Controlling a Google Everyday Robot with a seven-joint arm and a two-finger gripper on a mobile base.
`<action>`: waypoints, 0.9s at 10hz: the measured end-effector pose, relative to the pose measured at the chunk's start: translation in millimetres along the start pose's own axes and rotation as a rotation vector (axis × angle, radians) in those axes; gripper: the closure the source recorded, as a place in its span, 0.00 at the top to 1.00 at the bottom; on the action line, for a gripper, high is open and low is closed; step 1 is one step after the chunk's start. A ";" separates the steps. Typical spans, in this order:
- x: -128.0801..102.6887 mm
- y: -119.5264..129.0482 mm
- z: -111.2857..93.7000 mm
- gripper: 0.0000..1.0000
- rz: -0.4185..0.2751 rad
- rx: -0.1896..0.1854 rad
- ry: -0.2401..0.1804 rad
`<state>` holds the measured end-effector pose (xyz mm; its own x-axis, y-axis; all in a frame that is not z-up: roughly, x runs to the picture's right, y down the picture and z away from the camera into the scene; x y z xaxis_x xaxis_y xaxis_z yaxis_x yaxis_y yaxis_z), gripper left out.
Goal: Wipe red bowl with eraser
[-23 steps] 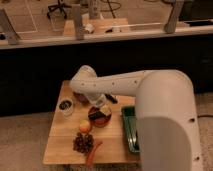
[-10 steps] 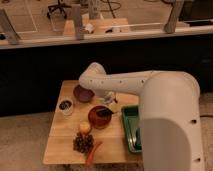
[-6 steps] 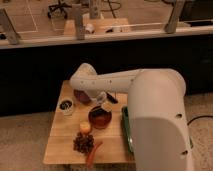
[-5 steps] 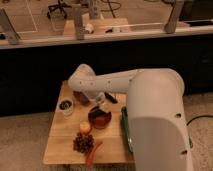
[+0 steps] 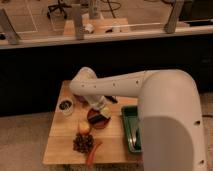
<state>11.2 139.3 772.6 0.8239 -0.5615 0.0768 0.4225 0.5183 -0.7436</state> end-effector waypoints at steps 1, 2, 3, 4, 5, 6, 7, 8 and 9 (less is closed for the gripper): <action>2.7 6.5 3.3 0.00 -0.002 -0.007 0.005; 7.3 10.1 6.4 0.00 0.000 -0.011 0.013; 14.6 13.7 10.9 0.00 0.005 -0.016 0.030; 20.6 15.0 13.3 0.00 0.016 -0.019 0.044; 25.4 13.2 14.4 0.00 0.027 -0.020 0.056; 31.3 9.5 15.4 0.00 0.042 -0.021 0.065; 36.1 6.1 16.3 0.00 0.055 -0.023 0.069; 41.1 -0.4 15.9 0.00 0.071 -0.024 0.072; 42.8 -7.3 14.2 0.00 0.079 -0.020 0.072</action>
<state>48.8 120.7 790.8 0.8246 -0.5650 -0.0301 0.3492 0.5501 -0.7586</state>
